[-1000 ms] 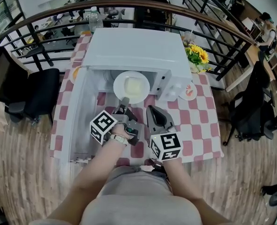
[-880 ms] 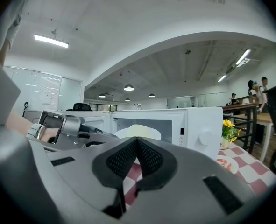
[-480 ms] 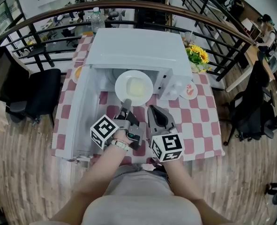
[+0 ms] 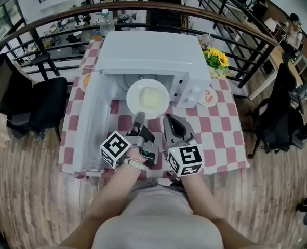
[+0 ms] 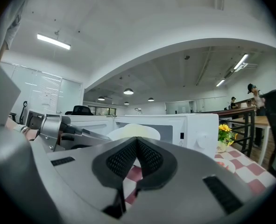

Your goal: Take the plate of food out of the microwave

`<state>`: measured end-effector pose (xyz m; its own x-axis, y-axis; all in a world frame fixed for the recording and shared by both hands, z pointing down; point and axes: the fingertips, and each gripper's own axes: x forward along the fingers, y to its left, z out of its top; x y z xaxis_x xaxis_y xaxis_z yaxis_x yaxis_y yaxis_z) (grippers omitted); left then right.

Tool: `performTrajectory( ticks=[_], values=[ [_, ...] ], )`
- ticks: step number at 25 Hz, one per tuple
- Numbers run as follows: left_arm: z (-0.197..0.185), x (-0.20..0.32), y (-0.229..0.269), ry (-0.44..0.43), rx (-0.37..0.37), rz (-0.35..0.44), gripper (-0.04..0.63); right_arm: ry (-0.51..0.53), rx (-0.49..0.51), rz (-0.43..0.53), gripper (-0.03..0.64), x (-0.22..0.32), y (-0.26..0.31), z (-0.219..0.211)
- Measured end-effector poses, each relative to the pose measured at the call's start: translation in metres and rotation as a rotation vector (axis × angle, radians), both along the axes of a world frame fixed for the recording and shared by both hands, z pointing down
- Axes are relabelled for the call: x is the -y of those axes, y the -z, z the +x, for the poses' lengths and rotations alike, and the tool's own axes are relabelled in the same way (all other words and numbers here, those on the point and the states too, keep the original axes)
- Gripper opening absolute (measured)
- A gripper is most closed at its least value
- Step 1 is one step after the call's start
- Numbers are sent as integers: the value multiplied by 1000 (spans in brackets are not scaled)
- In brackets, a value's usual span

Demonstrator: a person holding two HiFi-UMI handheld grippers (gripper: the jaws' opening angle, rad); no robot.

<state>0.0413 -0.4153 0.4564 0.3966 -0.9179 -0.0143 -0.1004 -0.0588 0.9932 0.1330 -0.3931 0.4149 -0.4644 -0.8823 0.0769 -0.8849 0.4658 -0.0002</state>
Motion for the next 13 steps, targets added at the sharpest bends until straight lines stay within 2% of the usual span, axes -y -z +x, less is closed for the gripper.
performTrajectory(
  ticks=[13],
  values=[
    [1,-11,6,-8,-39,27,17,0,-12,4,25,-7,-3,-2]
  ],
)
